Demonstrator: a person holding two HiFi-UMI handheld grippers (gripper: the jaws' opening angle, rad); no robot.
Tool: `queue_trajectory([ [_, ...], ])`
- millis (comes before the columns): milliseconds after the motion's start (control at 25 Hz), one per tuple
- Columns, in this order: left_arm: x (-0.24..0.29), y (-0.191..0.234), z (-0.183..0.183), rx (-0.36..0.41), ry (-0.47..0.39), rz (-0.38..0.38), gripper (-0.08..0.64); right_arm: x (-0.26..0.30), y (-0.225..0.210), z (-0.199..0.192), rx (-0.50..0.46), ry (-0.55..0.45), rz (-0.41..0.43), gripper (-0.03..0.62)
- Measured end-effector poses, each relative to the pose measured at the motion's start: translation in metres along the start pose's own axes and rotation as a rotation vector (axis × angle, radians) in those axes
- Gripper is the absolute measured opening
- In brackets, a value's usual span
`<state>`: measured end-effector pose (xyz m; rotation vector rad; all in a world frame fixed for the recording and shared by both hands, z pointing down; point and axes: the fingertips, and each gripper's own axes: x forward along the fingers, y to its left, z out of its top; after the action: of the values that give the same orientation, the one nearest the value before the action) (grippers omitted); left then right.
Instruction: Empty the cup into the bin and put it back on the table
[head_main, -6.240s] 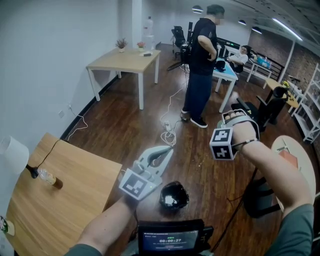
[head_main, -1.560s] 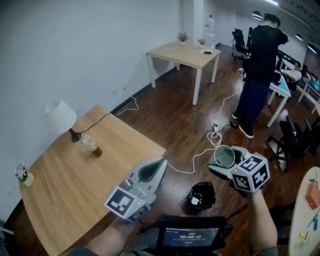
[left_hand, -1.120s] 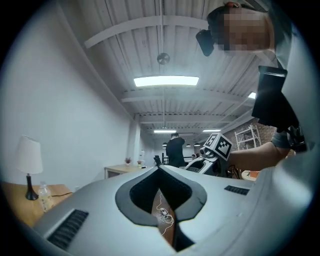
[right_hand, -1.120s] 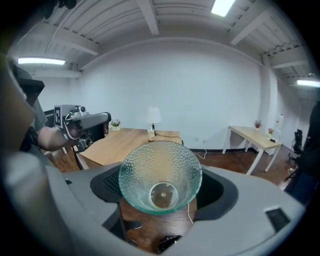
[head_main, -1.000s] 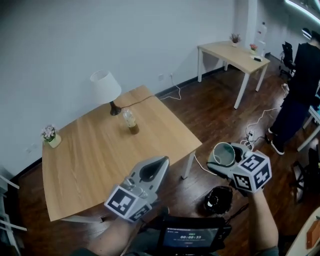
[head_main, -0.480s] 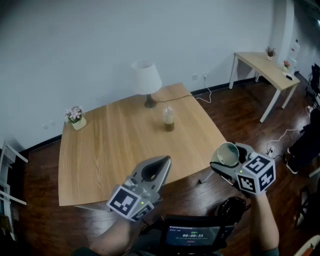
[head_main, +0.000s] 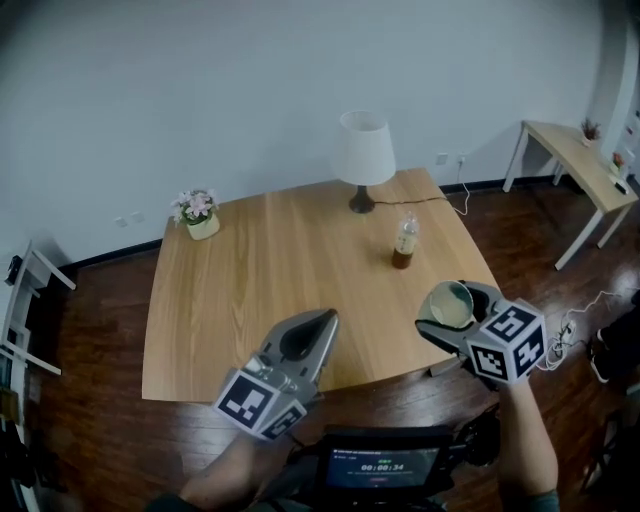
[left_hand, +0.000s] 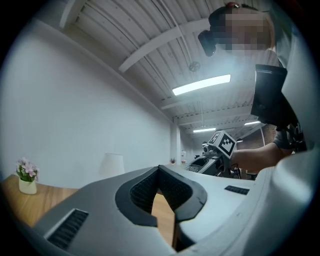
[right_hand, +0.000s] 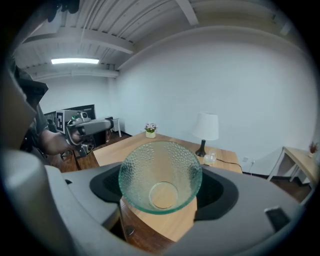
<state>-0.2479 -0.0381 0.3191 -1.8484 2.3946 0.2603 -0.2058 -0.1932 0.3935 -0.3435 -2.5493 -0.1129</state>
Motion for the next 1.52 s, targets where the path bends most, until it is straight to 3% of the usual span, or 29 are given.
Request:
queue_trajectory([
  [360, -0.055, 0.079, 0.003, 0.029, -0.001, 0.118, -0.008, 0.093, 0.046, 0.039, -0.057, 0.01, 0.116, 0.4],
  [640, -0.088, 0.115, 0.006, 0.015, -0.034, 0.276, -0.008, 0.148, 0.071, 0.045, -0.087, 0.042, 0.223, 0.4],
  [960, -0.115, 0.161, -0.015, 0.06, -0.028, 0.462, -0.008, 0.218, 0.084, 0.02, -0.14, 0.12, 0.332, 0.4],
  [1200, -0.117, 0.179, -0.036, 0.048, 0.008, 0.546, -0.008, 0.254, 0.087, 0.0, -0.16, 0.138, 0.386, 0.4],
  [1520, -0.106, 0.185, -0.058, 0.039, 0.031, 0.599, -0.008, 0.289, 0.083, -0.026, -0.18, 0.184, 0.44, 0.402],
])
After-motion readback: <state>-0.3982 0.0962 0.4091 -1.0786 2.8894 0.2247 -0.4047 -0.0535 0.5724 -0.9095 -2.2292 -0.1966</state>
